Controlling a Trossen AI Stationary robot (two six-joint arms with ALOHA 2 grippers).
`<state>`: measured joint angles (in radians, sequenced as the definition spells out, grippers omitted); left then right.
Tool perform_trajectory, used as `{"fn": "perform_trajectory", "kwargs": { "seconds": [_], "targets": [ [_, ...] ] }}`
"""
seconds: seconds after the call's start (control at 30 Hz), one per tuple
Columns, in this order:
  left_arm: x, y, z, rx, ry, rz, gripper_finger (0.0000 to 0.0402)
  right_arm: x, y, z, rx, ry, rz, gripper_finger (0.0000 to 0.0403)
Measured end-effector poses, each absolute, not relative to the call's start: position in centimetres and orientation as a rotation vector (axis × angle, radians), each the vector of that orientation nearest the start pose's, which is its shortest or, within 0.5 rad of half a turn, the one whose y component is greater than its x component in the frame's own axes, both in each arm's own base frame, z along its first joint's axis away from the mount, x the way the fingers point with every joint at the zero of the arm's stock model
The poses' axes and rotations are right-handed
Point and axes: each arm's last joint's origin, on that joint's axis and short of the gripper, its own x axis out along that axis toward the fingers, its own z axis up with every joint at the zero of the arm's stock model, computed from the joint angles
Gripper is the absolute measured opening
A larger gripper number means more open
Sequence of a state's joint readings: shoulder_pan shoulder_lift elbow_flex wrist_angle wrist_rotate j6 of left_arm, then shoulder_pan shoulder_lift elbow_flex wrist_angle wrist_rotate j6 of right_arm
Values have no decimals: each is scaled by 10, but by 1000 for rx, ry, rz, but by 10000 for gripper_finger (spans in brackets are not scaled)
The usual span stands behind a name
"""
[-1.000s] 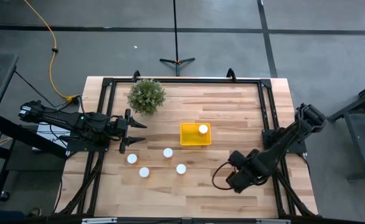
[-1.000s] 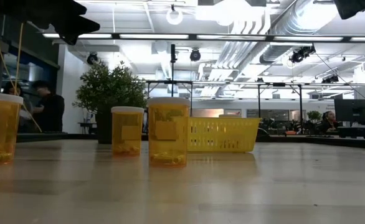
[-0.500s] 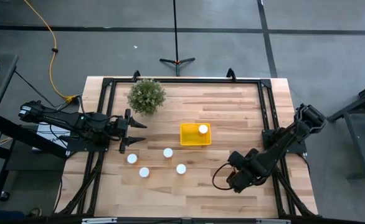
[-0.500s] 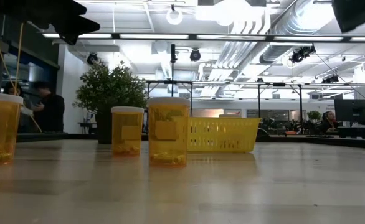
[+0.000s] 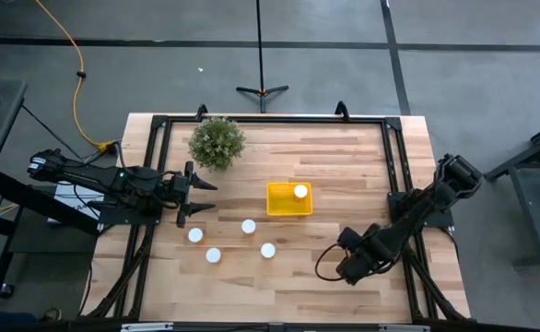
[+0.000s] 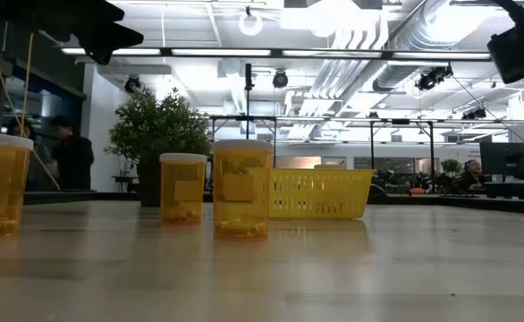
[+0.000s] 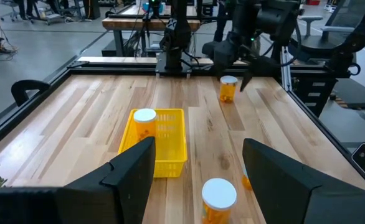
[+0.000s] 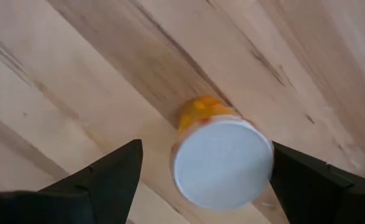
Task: Pick and place pill bottles into a basket
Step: Put the orange pill bottle into the bottom right corner of the yellow basket
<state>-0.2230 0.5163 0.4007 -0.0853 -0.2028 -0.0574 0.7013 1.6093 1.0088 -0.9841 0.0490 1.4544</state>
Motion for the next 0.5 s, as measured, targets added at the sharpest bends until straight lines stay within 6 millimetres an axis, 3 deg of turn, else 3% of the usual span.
{"fn": "perform_trajectory", "kwargs": {
  "seconds": [0.5],
  "targets": [
    [133, -24, 246, -15, 197, -15, 276, 200, 167, 176, 551, 1470, -621, 316]
  ]
}}
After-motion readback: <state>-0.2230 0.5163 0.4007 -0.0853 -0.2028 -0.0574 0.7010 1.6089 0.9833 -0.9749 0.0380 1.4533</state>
